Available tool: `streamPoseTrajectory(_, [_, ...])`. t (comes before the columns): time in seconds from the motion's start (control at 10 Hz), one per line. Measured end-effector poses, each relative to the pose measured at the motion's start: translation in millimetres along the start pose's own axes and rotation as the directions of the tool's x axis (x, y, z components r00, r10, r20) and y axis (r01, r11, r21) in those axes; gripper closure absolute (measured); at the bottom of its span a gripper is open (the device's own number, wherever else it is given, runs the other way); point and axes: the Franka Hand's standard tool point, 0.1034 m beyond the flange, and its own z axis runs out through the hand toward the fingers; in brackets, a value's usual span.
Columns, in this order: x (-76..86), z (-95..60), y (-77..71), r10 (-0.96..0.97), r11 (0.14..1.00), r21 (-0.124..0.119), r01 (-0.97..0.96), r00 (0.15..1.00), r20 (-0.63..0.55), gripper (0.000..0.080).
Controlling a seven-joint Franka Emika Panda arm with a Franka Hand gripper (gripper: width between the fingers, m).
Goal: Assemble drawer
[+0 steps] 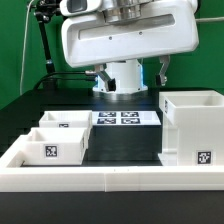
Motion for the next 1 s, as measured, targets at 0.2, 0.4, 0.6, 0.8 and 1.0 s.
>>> streamPoseTrajectory(0.2, [0.0,0.1,0.2,0.0,1.0,0.0,0.0,1.0,0.0,0.0151])
streamPoseTrajectory(0.4, [-1.3,1.7,4.2,-0.02,1.0,-0.011,0.02,1.0,0.004,0.0151])
streamPoseTrajectory(0.6, [-12.9,13.4,32.4,-0.102,0.989,-0.104,0.104,0.995,0.022,0.0151])
streamPoseTrajectory(0.8, [-23.7,29.2,44.1,-0.101,0.988,-0.118,0.098,0.995,-0.02,0.0151])
streamPoseTrajectory(1.0, [-25.0,48.1,64.9,-0.12,0.987,-0.111,0.115,0.992,-0.04,0.0151])
